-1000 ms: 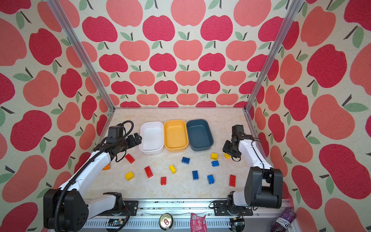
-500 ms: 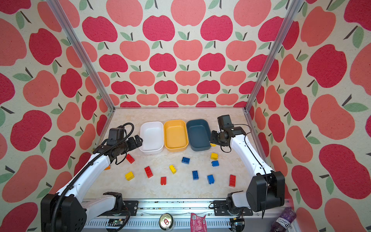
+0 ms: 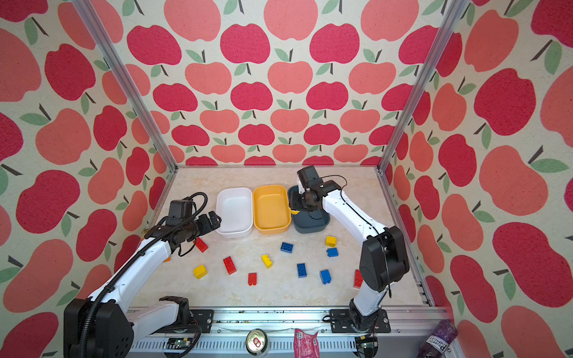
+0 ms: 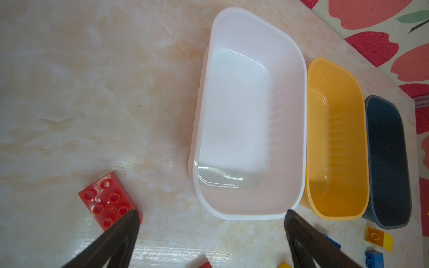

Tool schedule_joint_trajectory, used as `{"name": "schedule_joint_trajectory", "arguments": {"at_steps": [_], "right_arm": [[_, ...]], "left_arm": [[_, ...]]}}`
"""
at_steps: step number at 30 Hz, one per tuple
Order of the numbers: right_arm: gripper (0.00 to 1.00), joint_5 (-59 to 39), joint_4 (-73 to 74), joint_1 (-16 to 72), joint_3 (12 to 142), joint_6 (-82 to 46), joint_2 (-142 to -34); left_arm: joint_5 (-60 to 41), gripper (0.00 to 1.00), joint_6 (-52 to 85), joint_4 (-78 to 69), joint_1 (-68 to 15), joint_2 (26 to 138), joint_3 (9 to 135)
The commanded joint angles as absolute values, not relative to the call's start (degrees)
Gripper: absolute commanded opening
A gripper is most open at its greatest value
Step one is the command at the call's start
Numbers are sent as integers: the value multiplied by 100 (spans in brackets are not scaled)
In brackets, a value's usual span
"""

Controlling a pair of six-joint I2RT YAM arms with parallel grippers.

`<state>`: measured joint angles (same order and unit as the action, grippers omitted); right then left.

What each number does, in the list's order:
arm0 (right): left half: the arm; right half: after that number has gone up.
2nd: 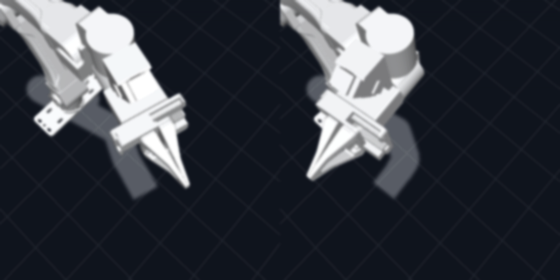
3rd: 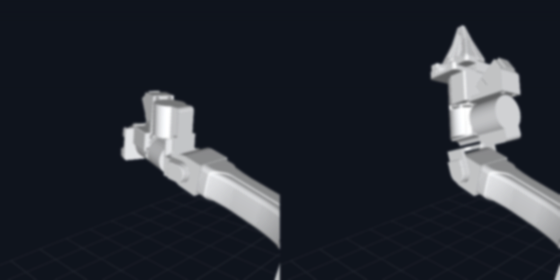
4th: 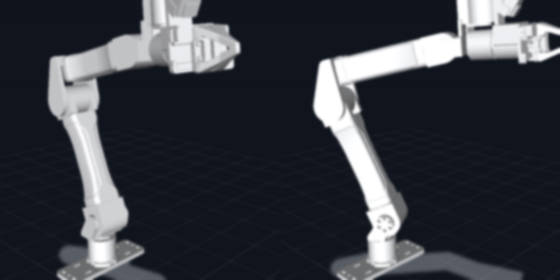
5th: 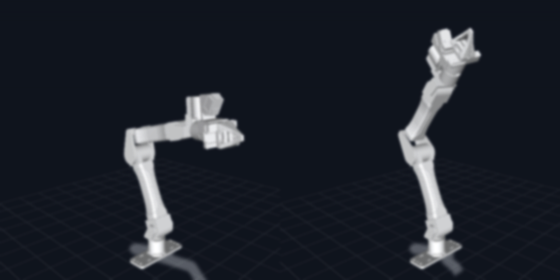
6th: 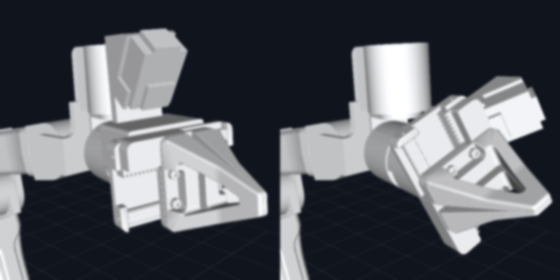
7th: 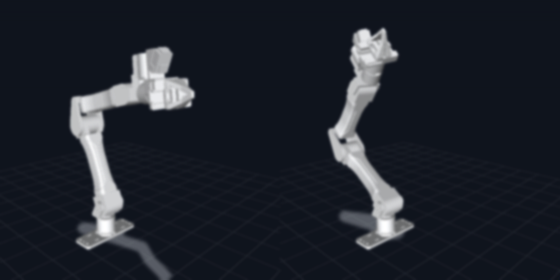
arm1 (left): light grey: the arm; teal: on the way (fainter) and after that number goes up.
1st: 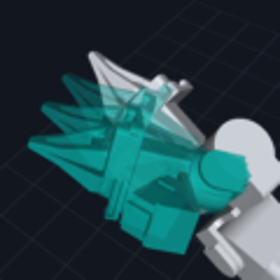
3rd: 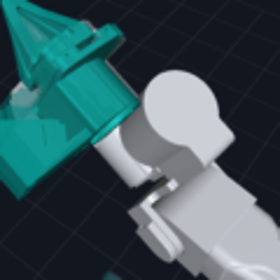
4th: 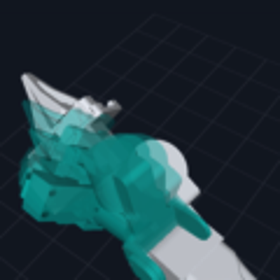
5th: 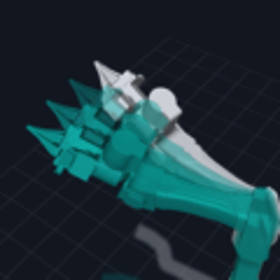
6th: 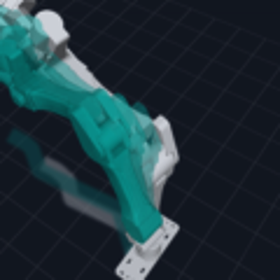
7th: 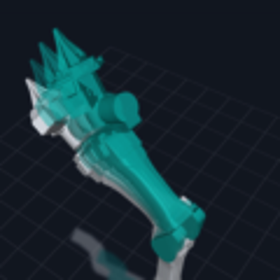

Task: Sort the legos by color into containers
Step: 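Carry the round yellow brick into the yellow tray and open the right gripper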

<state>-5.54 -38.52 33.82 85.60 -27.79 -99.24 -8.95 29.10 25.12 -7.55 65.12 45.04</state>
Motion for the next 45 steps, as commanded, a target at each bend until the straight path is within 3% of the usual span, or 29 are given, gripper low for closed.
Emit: {"name": "schedule_joint_trajectory", "arguments": {"at_steps": [1,20,28,37,45], "right_arm": [[33,-649,-3808,3651,9044,-2823,-10355],[35,57,-4864,4425,11153,-2375,-12814],[67,220,-5145,4430,11509,-2373,-12995],[77,275,-5251,4456,11347,-2553,-12295],[87,262,-5176,4456,10674,-2780,-11200]], "left_arm": [[-1018,99,2988,2716,-781,6358,4458],[-901,99,3292,3337,-786,5911,4351],[-634,99,3364,3706,-784,5853,4411],[-415,95,3424,4016,-609,6136,4534],[-323,85,3355,4277,-220,6486,4526]]}}
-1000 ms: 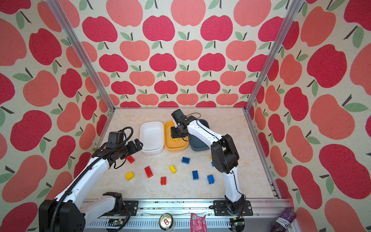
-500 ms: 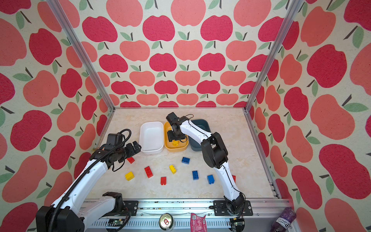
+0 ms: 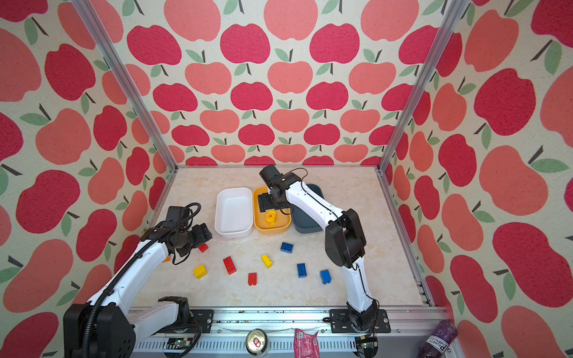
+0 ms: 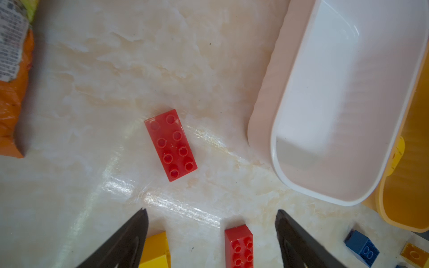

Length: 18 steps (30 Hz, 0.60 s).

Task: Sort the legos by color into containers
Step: 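Carry the round yellow brick into the yellow tray and open the right gripper, then grasp the red 2x4 brick with the left gripper while the right draws back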

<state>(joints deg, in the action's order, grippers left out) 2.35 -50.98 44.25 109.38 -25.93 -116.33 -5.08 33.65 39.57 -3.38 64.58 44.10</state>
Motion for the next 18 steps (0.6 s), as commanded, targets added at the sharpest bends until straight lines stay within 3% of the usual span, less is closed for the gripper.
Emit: {"name": "schedule_joint_trajectory", "arguments": {"at_steps": [1,18], "right_arm": [[88,220,-5148,4456,10576,-2801,-11101],[95,-601,-4853,3771,8613,-2645,-9419]], "left_arm": [[-308,84,3354,4304,-154,6502,4531],[-229,77,3814,3909,79,7467,4686]]}}
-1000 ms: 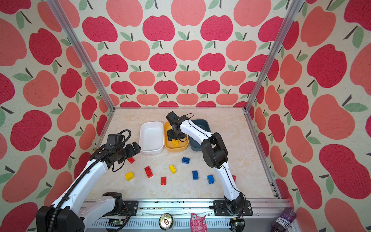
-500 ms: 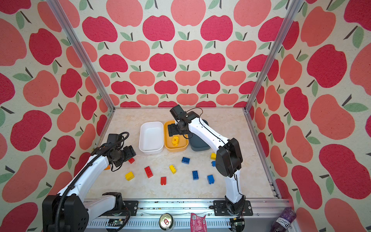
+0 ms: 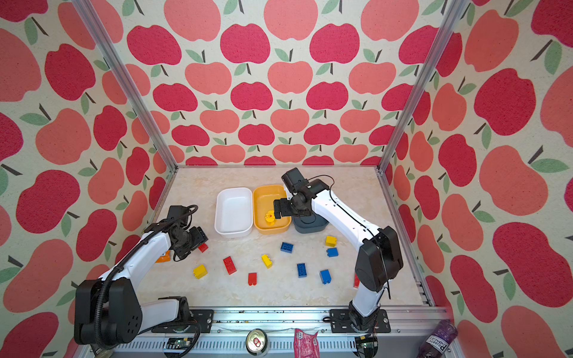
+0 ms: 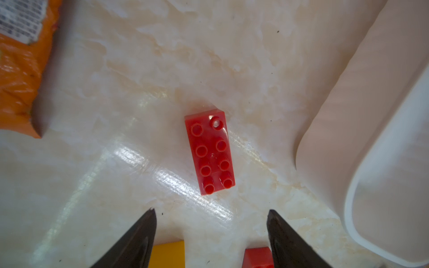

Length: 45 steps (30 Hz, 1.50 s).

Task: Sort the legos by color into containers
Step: 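Grasp the red 2x4 brick with the left gripper while the right draws back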

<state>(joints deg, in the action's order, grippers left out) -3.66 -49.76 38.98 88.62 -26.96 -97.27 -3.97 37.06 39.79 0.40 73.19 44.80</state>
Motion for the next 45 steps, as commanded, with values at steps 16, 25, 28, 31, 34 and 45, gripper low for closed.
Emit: {"name": "schedule_joint_trajectory", "arguments": {"at_steps": [16,25,28,31,34,45], "right_arm": [[95,-839,-4560,3263,8095,-2602,-9094],[95,-818,-4589,3246,8042,-2644,-9044],[95,-798,-4596,3244,8027,-2663,-9020],[95,-768,-4597,3250,8008,-2689,-8979],[95,-759,-4604,3247,7989,-2707,-8957],[95,-737,-4768,3248,8141,-2687,-8974]], "left_arm": [[-172,69,3810,3578,131,8492,4916],[-105,59,3807,3565,66,8771,4927],[-127,57,3817,3505,70,8825,4879],[-140,54,3785,3421,57,8881,4873],[-141,48,3699,3402,44,8981,4954],[19,28,3694,3478,-156,8873,5047]]}}
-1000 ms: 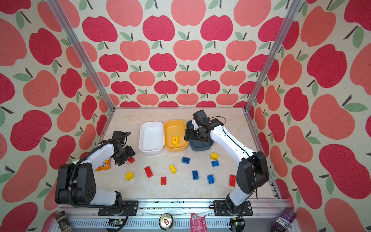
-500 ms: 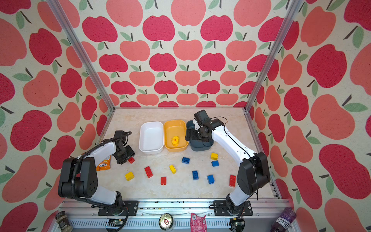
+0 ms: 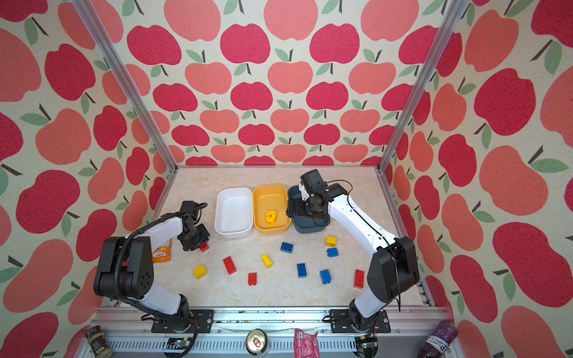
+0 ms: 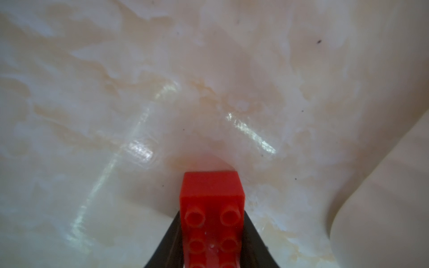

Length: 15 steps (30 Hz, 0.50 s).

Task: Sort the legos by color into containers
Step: 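Grasp the red 2x4 brick with the left gripper while the right draws back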

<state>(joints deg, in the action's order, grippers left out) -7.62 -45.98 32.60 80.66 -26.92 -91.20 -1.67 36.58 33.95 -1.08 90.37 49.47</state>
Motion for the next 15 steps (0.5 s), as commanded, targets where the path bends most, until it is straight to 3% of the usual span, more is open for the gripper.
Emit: {"name": "schedule_joint_trajectory", "arguments": {"at_steps": [1,15], "right_arm": [[95,-730,-4763,3248,8130,-2694,-8968],[95,-712,-4467,3245,7610,-2912,-8634]], "left_arm": [[59,28,3737,3502,-166,8786,5053],[1227,24,3496,3965,-817,7497,5772]]}}
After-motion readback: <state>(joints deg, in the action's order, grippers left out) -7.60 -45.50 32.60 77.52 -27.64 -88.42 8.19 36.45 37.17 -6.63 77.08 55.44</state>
